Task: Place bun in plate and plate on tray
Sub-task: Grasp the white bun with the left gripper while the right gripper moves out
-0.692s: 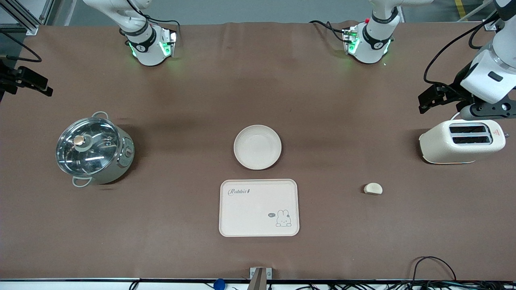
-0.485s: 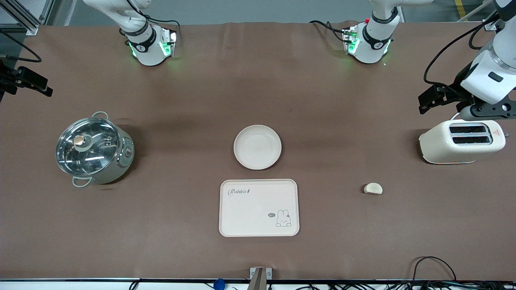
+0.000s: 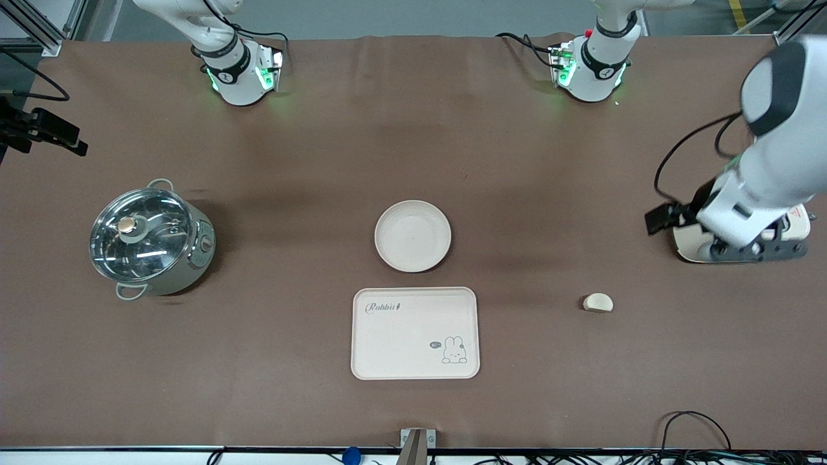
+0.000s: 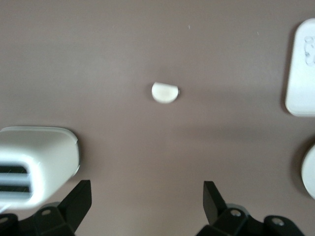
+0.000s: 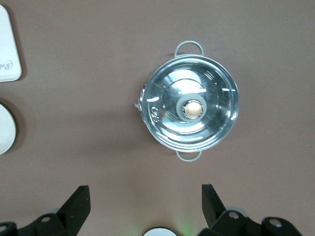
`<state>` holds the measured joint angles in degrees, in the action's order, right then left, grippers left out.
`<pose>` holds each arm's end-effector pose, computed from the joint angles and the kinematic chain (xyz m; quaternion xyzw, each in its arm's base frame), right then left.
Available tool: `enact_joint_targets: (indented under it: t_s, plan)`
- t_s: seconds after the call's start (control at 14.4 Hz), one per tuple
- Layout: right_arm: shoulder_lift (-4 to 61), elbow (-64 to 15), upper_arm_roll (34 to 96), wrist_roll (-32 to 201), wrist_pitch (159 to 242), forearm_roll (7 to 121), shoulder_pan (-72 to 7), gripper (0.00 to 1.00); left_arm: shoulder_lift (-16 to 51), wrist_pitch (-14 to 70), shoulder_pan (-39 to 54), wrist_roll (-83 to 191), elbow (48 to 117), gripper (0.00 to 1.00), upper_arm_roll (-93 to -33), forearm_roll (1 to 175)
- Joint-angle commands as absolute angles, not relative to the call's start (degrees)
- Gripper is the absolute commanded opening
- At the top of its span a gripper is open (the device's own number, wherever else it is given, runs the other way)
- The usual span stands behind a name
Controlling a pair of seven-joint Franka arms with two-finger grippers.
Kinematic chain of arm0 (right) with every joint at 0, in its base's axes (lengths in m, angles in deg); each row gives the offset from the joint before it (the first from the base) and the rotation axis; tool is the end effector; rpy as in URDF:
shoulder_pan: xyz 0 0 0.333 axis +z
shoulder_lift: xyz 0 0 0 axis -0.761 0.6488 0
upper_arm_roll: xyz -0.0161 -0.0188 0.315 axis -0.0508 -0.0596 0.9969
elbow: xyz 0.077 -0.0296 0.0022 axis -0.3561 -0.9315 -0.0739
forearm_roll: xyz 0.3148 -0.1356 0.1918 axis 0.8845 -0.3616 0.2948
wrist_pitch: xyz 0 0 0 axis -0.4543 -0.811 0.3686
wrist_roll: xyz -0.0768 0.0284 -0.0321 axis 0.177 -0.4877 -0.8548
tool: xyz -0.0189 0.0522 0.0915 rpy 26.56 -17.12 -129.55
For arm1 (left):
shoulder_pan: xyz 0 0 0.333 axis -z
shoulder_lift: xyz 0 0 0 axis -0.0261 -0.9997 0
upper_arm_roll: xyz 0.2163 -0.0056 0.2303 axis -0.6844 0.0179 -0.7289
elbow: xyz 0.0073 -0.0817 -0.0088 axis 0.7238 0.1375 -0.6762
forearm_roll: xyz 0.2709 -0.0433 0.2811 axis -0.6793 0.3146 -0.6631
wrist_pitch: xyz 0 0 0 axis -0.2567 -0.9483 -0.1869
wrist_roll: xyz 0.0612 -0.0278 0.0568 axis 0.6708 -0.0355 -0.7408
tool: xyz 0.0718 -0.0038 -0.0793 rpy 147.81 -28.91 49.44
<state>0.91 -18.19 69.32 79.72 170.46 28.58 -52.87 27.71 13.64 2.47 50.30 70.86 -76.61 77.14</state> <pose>0.5242 -0.0390 0.6307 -0.9987 0.0351 0.0326 0.0149 0.6358 -0.0853 0.4948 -0.9998 -0.0103 0.0124 0.0082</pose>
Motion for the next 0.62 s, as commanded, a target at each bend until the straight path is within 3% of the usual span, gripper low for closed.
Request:
enact_joint_targets:
  t_s: [0.0, 0.55]
  plan:
    - [1.6, -25.7, 69.5, 79.0, 179.0, 30.6, -49.8, 1.0, 21.9, 18.5, 2.3, 50.1, 69.8, 1.0, -76.5, 76.4]
    - [17.8, -27.5, 69.5, 68.2, 194.1, 36.9, -37.6, 1.0, 10.0, 32.9, -0.4, 34.2, 74.2, 1.0, -76.9, 77.4]
